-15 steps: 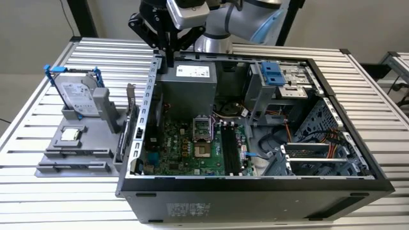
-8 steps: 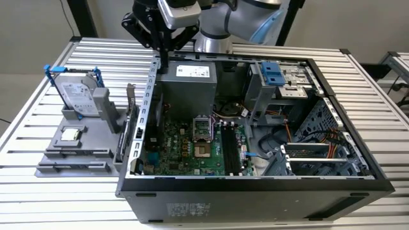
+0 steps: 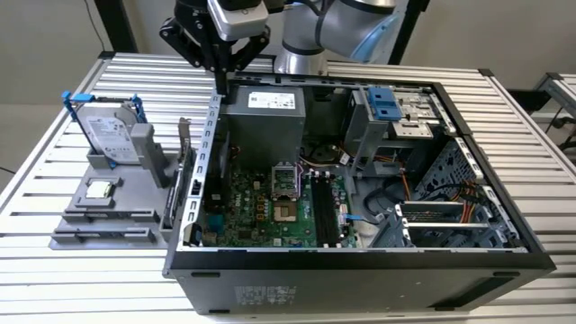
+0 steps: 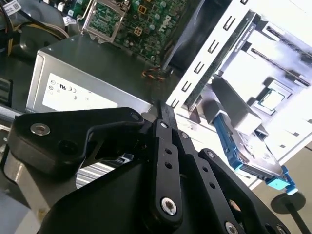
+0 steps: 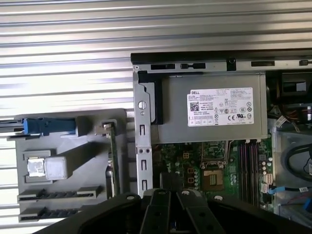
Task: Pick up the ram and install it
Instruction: 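Reach for the ram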
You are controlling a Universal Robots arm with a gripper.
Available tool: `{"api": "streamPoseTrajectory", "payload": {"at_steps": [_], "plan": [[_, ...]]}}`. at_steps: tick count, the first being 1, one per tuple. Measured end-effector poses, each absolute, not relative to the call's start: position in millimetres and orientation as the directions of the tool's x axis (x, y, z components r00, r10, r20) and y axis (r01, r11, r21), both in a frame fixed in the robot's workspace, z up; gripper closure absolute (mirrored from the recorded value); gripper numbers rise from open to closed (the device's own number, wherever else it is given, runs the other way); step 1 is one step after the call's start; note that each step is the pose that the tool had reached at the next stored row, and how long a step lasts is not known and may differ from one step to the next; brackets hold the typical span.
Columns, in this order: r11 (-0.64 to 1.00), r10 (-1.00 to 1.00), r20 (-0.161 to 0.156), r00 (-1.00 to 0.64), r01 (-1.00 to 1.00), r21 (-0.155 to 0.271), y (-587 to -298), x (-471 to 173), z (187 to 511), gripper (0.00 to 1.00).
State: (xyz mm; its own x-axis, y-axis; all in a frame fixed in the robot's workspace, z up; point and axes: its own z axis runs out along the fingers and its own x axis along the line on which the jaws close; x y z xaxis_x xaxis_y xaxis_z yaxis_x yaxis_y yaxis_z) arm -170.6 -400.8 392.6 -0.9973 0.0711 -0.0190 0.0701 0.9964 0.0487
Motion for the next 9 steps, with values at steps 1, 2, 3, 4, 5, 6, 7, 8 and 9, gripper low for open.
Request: {"api": "streamPoseTrajectory", "payload": {"at_steps": [1,2,3,4,5,6,7,8,9], "plan": [[0.996,0.071,-0.019,-0.997,0.070,0.049,-401,-172,393,1.00],[0.996,0.071,-0.019,-0.997,0.070,0.049,-401,-174,393,1.00],[0.996,0.071,-0.019,-0.997,0.070,0.049,-401,-175,393,1.00],[0.996,0.071,-0.019,-0.997,0.070,0.049,-401,-177,393,1.00],[0.996,0.071,-0.019,-0.997,0.070,0.049,-401,-179,393,1.00],[0.996,0.071,-0.019,-0.997,0.070,0.049,-401,-180,393,1.00],[0.996,0.071,-0.019,-0.997,0.070,0.049,-401,-182,393,1.00],[0.996,0.071,-0.019,-0.997,0.070,0.049,-401,-184,393,1.00],[0.996,0.071,-0.019,-0.997,0.070,0.049,-401,-185,393,1.00]]}}
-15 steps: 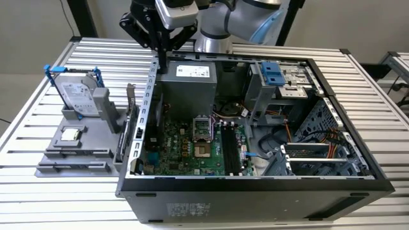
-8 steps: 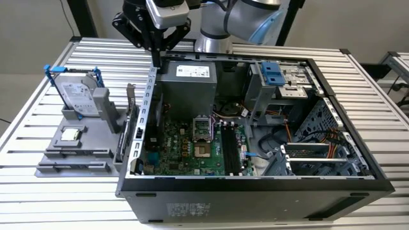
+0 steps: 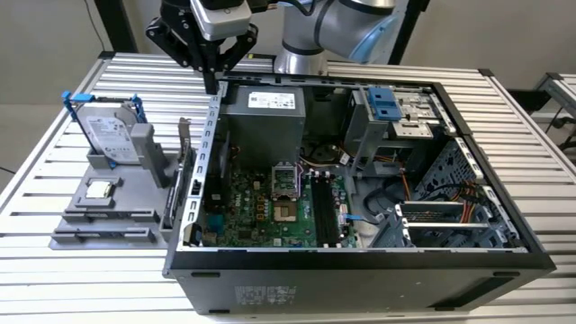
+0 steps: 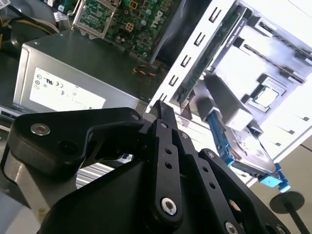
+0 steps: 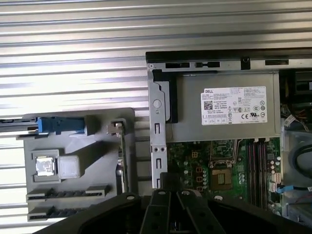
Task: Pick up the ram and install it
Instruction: 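Reach for the ram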
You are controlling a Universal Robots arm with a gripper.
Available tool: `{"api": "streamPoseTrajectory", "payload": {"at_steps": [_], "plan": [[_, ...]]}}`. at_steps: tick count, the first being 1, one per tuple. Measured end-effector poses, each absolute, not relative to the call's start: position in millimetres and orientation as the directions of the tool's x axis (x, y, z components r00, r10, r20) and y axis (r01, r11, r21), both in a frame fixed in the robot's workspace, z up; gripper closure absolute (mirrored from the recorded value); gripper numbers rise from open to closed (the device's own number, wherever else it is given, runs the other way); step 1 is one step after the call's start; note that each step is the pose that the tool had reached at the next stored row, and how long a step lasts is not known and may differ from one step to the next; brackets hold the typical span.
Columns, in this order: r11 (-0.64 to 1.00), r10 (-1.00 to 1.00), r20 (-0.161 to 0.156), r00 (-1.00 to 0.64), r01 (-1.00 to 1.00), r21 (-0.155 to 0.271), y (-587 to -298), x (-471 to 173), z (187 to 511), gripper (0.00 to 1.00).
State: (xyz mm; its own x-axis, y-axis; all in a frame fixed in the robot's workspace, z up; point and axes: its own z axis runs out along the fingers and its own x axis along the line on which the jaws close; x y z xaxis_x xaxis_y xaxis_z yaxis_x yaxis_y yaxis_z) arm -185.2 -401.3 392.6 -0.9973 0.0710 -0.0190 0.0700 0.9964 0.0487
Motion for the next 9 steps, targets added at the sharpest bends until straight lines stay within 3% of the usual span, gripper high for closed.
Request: {"api": "streamPoseTrajectory", "payload": {"at_steps": [9], "plan": [[0.996,0.071,-0.019,-0.997,0.070,0.049,-402,-201,393,1.00]]}}
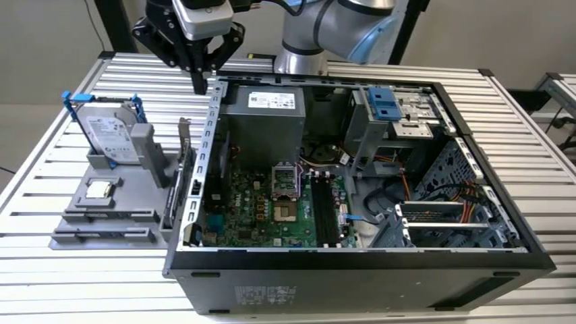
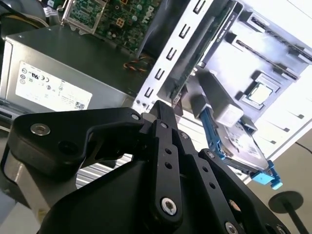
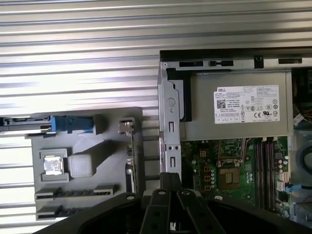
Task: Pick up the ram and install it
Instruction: 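Reach for the ram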
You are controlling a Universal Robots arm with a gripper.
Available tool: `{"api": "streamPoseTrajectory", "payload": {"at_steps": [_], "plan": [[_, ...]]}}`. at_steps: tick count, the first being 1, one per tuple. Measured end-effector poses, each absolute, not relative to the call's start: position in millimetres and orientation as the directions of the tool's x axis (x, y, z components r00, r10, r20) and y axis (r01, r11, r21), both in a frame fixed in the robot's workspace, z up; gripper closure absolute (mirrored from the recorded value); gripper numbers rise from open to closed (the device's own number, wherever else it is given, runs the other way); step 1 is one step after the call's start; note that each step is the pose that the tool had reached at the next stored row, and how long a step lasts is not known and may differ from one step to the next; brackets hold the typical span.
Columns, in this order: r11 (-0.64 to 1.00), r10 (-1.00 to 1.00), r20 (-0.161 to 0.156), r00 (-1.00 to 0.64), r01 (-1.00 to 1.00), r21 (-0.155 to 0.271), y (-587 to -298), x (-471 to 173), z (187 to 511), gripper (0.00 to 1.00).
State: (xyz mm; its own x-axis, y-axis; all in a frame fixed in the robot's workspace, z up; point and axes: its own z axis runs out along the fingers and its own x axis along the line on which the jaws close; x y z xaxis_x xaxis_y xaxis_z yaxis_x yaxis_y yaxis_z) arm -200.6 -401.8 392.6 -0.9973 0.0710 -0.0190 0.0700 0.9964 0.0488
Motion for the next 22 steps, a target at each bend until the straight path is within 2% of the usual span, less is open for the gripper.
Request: {"api": "streamPoseTrajectory", "payload": {"at_steps": [22], "plan": [[0.996,0.071,-0.019,-0.997,0.070,0.049,-404,-243,393,1.00]]}}
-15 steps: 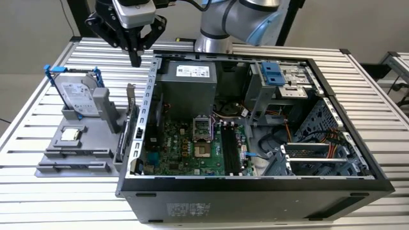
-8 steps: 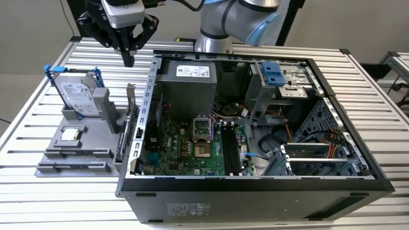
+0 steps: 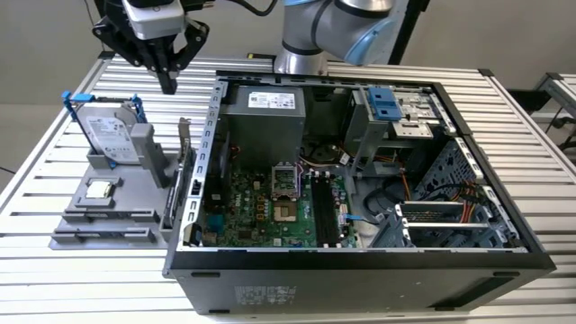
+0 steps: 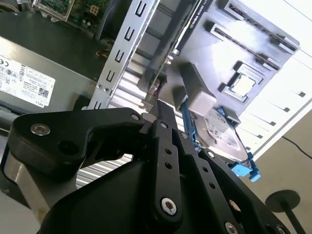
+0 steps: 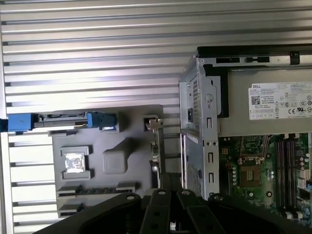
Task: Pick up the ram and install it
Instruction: 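Reach for the ram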
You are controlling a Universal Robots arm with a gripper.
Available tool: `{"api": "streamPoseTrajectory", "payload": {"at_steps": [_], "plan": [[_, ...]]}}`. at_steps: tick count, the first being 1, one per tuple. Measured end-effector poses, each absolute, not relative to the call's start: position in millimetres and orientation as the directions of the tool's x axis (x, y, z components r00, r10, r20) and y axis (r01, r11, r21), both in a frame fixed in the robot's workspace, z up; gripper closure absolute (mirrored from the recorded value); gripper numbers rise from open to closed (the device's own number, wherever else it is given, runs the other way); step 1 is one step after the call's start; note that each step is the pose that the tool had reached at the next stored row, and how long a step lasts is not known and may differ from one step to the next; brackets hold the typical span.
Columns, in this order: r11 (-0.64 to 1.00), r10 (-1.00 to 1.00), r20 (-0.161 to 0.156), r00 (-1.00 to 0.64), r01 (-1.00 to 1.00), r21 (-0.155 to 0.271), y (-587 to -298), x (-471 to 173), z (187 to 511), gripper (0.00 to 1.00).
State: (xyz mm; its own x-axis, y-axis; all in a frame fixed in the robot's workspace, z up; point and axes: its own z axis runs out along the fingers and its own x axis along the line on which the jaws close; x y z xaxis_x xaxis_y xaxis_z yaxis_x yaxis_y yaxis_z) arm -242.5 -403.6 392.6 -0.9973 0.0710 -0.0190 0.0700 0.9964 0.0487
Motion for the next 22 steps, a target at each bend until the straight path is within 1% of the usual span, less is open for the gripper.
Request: {"api": "streamPoseTrajectory", "payload": {"at_steps": [22], "plan": [[0.996,0.071,-0.019,-0.997,0.070,0.049,-405,-286,393,1.00]]}}
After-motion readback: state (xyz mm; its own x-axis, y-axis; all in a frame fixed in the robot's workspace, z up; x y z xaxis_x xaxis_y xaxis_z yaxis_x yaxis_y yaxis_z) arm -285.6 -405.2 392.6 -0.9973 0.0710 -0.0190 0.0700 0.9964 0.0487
